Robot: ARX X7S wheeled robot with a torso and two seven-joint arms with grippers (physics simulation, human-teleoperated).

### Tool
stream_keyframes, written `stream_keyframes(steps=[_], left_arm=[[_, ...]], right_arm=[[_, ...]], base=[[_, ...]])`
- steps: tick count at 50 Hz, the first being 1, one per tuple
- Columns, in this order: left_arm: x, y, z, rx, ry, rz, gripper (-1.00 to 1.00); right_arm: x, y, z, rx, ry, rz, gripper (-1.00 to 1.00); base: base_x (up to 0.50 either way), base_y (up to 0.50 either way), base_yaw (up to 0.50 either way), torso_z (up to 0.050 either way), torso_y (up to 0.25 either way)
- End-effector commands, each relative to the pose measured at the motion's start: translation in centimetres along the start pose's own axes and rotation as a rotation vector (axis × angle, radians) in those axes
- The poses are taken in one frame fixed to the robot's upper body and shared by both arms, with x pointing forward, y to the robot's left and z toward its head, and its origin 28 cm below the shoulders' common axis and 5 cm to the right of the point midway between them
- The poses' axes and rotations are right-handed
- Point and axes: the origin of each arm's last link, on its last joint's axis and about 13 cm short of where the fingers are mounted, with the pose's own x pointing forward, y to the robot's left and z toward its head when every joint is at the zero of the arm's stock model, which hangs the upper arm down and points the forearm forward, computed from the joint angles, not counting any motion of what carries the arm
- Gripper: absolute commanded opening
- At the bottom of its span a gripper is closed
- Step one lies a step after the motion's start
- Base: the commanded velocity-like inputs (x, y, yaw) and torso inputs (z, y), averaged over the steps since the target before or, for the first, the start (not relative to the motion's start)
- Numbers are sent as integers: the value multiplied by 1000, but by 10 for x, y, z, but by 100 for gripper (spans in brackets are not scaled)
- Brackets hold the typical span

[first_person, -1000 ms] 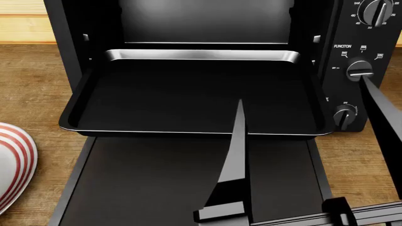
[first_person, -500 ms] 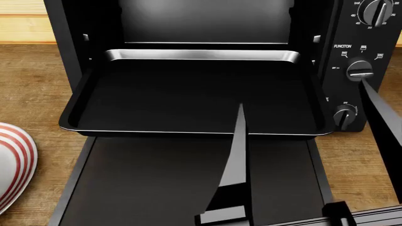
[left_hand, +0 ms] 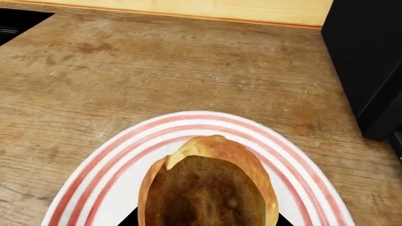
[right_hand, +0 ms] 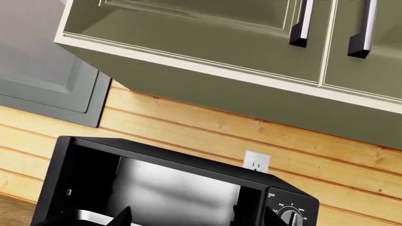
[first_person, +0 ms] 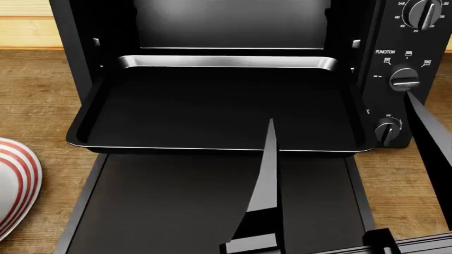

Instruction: Pick the bread from the tray and place it on the plate on the counter.

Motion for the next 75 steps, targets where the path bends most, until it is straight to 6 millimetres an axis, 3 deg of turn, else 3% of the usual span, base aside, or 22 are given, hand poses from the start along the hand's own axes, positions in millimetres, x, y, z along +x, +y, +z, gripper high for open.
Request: stream_keyframes(steps=[1,12,13,53,55,59,75], left_arm=[[-1,0,3,-30,-3,14,-100],[-1,0,3,-39,-15,22,-100],[-1,-1,3,-39,-17,27,100],[3,0,3,42,-216,-18,100],[-1,-14,1,69,-212,-19,100],[-11,-16,6,78,-229,-11,100],[-13,-18,7,106,-286,-19,100]], right_arm=[[0,0,0,0,0,1,100],[0,1,0,0,-3,4,100],[0,1,0,0,-4,5,100],[0,2,1,6,-5,14,100],[0,2,1,6,-4,15,100],[0,2,1,8,-7,16,100],[0,2,1,10,-9,18,100]], base=[[0,0,0,0,0],[0,0,0,0,0],[0,0,0,0,0],[0,0,0,0,0],[0,0,0,0,0],[0,0,0,0,0],[0,0,0,0,0]])
